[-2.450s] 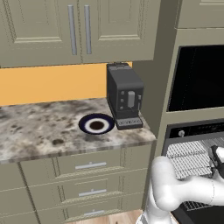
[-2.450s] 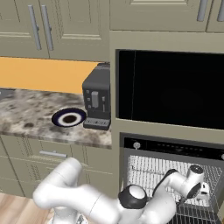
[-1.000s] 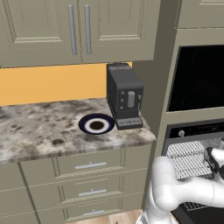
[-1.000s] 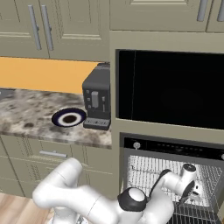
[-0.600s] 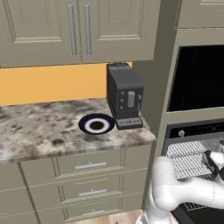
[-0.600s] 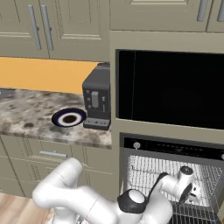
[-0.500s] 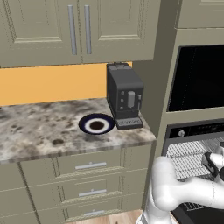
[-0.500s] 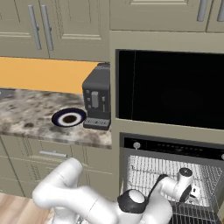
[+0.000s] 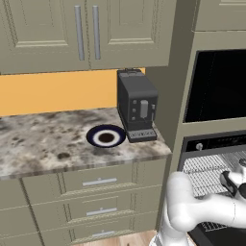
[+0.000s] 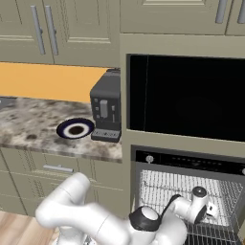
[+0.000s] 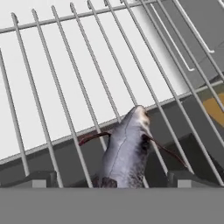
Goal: Take the fish from the oven and place it on the plate on the counter.
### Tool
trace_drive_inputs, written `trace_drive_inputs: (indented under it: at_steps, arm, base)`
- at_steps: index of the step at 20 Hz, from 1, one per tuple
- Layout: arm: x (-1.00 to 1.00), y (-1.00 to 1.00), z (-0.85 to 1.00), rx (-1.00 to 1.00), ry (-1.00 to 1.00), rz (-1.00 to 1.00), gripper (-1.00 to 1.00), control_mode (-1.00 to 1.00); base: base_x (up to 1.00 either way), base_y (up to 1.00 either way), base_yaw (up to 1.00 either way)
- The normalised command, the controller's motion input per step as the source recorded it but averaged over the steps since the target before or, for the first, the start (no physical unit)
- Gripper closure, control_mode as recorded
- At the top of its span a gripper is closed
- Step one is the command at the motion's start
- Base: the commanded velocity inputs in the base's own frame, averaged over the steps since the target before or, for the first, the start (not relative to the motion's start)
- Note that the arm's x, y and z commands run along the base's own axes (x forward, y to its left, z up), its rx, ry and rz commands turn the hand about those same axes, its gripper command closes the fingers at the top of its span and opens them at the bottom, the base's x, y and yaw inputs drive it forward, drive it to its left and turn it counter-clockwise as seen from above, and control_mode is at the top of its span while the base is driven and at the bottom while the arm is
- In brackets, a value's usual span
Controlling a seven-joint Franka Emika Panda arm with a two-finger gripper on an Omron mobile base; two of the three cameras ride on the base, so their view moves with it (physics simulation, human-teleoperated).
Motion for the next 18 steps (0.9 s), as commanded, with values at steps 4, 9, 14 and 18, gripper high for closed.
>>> trace_drive_inputs:
  at_steps: [4,9,14,18]
  arm:
    - [0.21,0.0,-0.24,0.0,-0.03,0.0,-1.0,-1.0]
    - [0.0,0.0,-0.59,0.01,0.0,0.0,-1.0,-1.0]
    - [-0.17,0.0,-0.6,0.02,0.0,0.0,-1.0,-1.0]
    - [-0.33,0.0,-0.19,0.04,-0.04,0.0,-1.0,-1.0]
  base:
    - [0.0,0.0,0.0]
    - [0.0,0.0,0.0]
    - [0.0,0.0,0.0]
    - [0.0,0.0,0.0]
